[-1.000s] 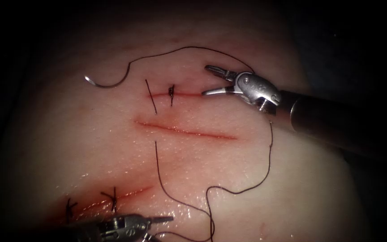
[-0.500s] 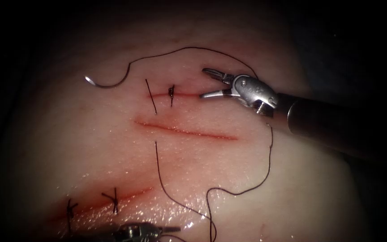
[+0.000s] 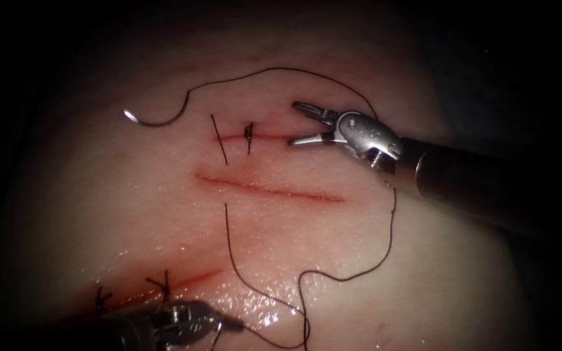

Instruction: Wound Closure

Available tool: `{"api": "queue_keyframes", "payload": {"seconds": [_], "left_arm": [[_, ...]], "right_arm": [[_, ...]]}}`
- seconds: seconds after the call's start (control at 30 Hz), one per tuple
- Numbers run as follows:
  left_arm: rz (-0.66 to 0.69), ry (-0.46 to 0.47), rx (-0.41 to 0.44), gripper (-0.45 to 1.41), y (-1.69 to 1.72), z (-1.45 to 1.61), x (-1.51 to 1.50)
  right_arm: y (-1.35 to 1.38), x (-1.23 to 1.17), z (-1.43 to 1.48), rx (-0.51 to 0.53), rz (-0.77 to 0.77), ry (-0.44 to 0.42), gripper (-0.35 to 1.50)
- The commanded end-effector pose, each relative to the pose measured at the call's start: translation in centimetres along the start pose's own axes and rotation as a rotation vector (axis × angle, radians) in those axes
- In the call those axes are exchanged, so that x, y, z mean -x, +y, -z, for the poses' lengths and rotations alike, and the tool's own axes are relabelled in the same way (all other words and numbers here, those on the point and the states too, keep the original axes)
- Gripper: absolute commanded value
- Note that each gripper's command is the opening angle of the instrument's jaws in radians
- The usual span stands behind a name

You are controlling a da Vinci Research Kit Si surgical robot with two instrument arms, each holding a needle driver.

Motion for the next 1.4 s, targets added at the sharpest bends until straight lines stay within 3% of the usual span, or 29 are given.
{"api": "queue_keyframes", "payload": {"seconds": [0.03,0.43,0.7,0.8,0.87,0.93,0.97,1.0,1.4], "left_arm": [[0.004,0.028,-0.025,-0.45,-0.06,0.02,-0.02],[0.011,0.175,-0.173,-0.45,-0.32,0.96,-0.13],[0.021,0.274,-0.308,-0.45,-0.69,1.50,-0.03],[0.026,0.324,-0.349,-0.45,-0.85,1.61,0.03],[0.020,0.350,-0.373,-0.45,-0.98,1.67,0.08],[0.021,0.363,-0.387,-0.45,-1.09,1.69,0.13],[0.027,0.369,-0.394,-0.45,-1.15,1.69,0.15],[0.033,0.377,-0.402,-0.45,-1.22,1.69,0.18],[0.046,0.406,-0.418,-0.45,-1.93,1.36,0.68]], "right_arm": [[0.03,0.00,-0.07,0.000,0.001,0.004,1.14],[-0.22,-0.07,-0.23,-0.105,0.001,0.024,1.09],[-0.43,0.07,-0.54,-0.181,0.000,0.024,1.06],[-0.53,0.17,-0.66,-0.226,-0.022,0.042,0.81],[-0.58,0.23,-0.73,-0.248,-0.028,0.051,0.52],[-0.62,0.27,-0.81,-0.274,-0.035,0.061,0.12],[-0.64,0.28,-0.84,-0.286,-0.031,0.066,-0.24],[-0.66,0.30,-0.86,-0.303,-0.032,0.073,-0.35],[-0.89,0.32,-1.06,-0.410,-0.014,0.117,-0.35]]}}
